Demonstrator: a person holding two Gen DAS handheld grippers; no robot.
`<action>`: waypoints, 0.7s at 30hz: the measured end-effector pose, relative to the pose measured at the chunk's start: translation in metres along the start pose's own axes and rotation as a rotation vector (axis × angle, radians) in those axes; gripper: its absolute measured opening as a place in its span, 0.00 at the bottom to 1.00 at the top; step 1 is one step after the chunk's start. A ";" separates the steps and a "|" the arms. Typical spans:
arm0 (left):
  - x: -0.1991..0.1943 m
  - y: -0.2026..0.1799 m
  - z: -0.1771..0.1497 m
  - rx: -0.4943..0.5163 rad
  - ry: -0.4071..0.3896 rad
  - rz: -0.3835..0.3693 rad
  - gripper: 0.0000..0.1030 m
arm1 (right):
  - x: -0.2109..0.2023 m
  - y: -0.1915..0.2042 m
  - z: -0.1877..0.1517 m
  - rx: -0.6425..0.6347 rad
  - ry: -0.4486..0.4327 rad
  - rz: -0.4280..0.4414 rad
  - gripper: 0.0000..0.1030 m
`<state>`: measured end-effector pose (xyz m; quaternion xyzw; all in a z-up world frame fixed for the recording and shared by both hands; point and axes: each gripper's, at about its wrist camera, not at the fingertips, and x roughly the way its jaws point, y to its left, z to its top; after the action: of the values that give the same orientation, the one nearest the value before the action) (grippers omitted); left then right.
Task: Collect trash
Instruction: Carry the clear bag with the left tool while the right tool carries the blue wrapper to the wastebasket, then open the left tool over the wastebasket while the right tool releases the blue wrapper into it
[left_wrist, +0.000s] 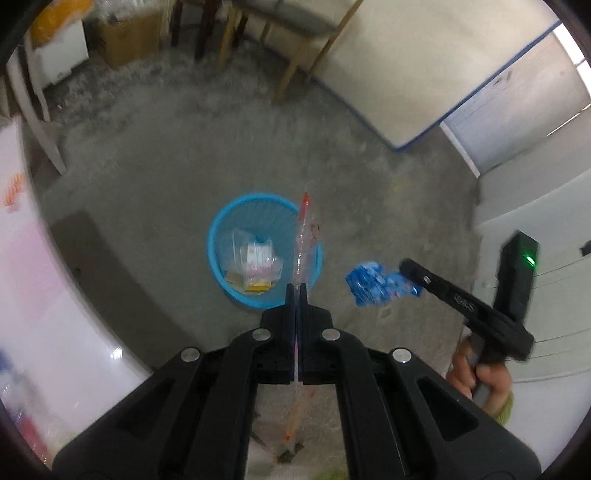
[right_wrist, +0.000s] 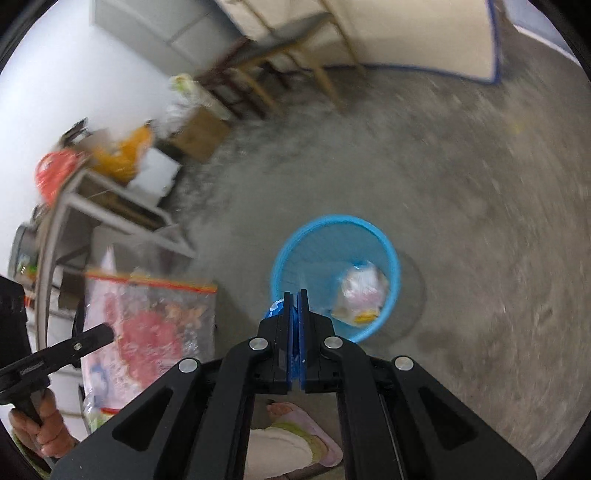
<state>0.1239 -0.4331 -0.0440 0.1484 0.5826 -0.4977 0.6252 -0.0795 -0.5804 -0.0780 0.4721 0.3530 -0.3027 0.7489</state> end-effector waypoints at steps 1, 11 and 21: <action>0.018 -0.001 0.008 -0.001 0.019 0.004 0.00 | 0.006 -0.010 0.000 0.018 0.007 -0.006 0.02; 0.160 0.020 0.050 -0.140 0.150 0.044 0.26 | 0.054 -0.065 0.006 0.129 0.052 -0.036 0.02; 0.074 0.028 0.061 -0.102 0.031 0.053 0.38 | 0.096 -0.048 0.023 0.079 0.090 -0.037 0.02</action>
<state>0.1684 -0.5001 -0.1034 0.1393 0.6129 -0.4482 0.6357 -0.0569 -0.6306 -0.1732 0.5078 0.3826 -0.3085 0.7075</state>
